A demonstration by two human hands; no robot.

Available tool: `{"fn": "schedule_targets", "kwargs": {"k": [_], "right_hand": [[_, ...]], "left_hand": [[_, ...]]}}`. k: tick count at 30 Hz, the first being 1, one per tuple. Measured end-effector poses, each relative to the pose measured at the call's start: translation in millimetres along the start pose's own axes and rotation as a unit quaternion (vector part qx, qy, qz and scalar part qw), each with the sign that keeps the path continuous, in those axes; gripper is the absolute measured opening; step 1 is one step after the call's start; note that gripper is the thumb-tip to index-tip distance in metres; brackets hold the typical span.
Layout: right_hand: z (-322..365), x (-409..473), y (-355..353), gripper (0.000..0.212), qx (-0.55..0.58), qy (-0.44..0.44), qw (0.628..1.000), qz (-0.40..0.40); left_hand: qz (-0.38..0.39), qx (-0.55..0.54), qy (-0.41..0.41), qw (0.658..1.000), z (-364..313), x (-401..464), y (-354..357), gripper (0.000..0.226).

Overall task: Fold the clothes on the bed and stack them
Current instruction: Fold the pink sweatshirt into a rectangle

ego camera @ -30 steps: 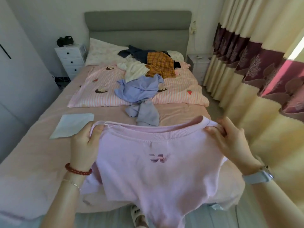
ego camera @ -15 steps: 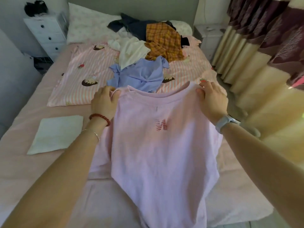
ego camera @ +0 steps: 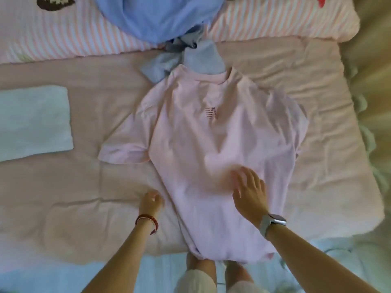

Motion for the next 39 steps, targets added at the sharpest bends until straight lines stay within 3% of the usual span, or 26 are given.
{"fn": "schedule_targets", "kwargs": {"k": [2, 5, 7, 10, 14, 17, 19, 22, 25, 27, 29, 31, 35, 37, 39], "right_hand": [[-17, -15, 22, 0.055, -0.002, 0.030, 0.999, 0.013], [-46, -34, 43, 0.055, -0.001, 0.080, 0.996, 0.029], [-58, -42, 51, 0.055, -0.016, 0.066, 0.997, 0.041], [-71, -42, 57, 0.054, -0.003, 0.036, 0.998, 0.047], [-80, -39, 60, 0.054, 0.000, 0.003, 0.999, 0.048], [-83, -44, 57, 0.053, -0.016, -0.024, 0.999, 0.043], [-86, -48, 52, 0.051, -0.047, -0.040, 0.997, 0.036], [-90, -53, 43, 0.048, -0.046, -0.052, 0.998, 0.010], [-97, -66, 33, 0.049, 0.073, -0.015, 0.996, -0.050], [-111, -82, 29, 0.050, 0.175, 0.066, 0.977, -0.107], [-125, -102, 32, 0.052, 0.229, 0.155, 0.951, -0.139], [-128, -119, 41, 0.054, 0.211, 0.189, 0.950, -0.129], [-95, -134, 59, 0.062, 0.092, 0.068, 0.990, -0.077], [-78, -129, 75, 0.062, 0.029, 0.008, 0.999, -0.010], [-77, -120, 89, 0.058, -0.001, 0.023, 0.998, 0.057]], "left_hand": [[0.047, -0.043, -0.017, 0.998, 28, -6, 30, 0.028], [0.082, -0.062, -0.009, 0.995, 42, -21, 64, 0.014], [0.082, -0.061, 0.013, 0.995, 40, -30, 82, 0.012], [0.015, -0.081, 0.026, 0.996, 36, -45, 96, 0.020], [-0.152, -0.152, 0.008, 0.977, 38, -81, 78, 0.036], [-0.256, -0.123, 0.063, 0.957, 47, -114, 47, 0.040], [-0.278, -0.101, 0.090, 0.951, 62, -127, 23, 0.042], [-0.179, -0.050, 0.059, 0.981, 91, -122, 7, 0.037], [0.006, -0.005, -0.001, 1.000, 119, -116, 28, 0.040], [0.058, -0.004, 0.013, 0.998, 132, -118, 42, 0.037], [-0.006, -0.037, 0.041, 0.998, 139, -119, 38, 0.028], [-0.094, -0.098, 0.055, 0.989, 144, -125, 30, 0.026], [-0.155, -0.182, 0.067, 0.969, 147, -132, 26, 0.004], [-0.193, -0.155, 0.047, 0.968, 155, -128, 19, 0.010], [-0.208, -0.078, -0.032, 0.975, 171, -118, 14, 0.014]]}}
Point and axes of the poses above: each hand's wrist, its own x-axis towards the middle knuckle, its own y-axis out of the palm, z = x × y, the point moved 7 cm from there along x, towards the middle knuckle, and after that the axes turned 12 degrees about x, right-handed, at the moved point
